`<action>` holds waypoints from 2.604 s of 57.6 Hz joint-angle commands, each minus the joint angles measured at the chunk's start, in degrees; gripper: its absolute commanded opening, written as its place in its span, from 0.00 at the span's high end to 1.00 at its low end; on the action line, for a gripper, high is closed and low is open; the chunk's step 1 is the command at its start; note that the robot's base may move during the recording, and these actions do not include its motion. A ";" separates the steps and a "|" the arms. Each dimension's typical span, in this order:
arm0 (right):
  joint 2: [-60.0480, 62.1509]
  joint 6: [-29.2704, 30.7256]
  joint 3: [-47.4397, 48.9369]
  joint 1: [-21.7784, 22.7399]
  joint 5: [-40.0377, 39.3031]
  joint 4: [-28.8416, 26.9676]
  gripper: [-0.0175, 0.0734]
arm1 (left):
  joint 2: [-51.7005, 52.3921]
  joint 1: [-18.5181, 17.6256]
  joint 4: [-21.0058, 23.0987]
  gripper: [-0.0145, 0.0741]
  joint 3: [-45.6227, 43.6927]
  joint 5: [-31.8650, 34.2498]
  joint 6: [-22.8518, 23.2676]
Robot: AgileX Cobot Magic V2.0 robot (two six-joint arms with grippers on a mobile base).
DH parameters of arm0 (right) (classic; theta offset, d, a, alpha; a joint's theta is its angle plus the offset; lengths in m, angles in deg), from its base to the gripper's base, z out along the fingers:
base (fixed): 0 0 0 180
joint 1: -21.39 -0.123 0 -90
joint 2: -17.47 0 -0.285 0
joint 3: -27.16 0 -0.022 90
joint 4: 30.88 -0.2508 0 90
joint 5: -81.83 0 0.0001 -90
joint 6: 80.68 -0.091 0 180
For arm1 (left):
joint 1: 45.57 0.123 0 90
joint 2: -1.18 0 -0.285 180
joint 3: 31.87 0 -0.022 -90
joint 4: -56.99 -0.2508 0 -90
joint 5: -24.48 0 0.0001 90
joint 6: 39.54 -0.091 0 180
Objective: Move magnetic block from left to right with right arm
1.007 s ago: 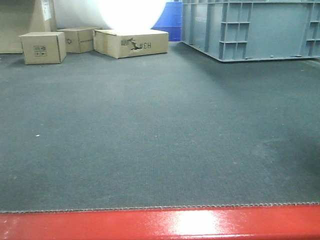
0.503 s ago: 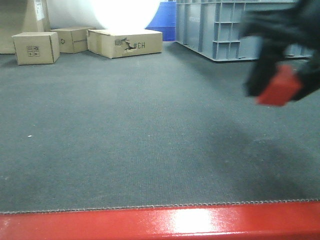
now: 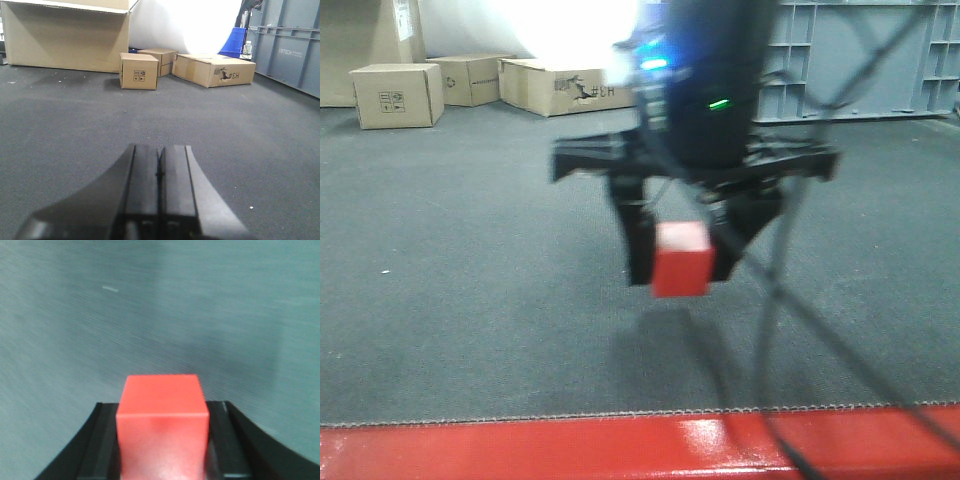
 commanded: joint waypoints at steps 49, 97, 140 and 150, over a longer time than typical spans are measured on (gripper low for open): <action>6.11 1.71 4.12 -0.70 -0.28 0.30 0.16 | 0.54 -0.30 0.27 0.98 0.54 5.20 -0.14; 48.71 39.26 -40.24 27.65 -36.22 -7.02 0.73 | 0.54 -0.30 0.27 0.98 0.54 5.20 -0.14; 89.08 39.26 -64.00 35.61 -53.78 -7.02 0.73 | 0.54 -0.30 0.27 0.98 0.54 5.20 -0.14; 89.20 39.26 -64.00 35.61 -53.71 -7.02 0.73 | 0.54 -0.30 0.27 0.98 0.54 5.20 -0.14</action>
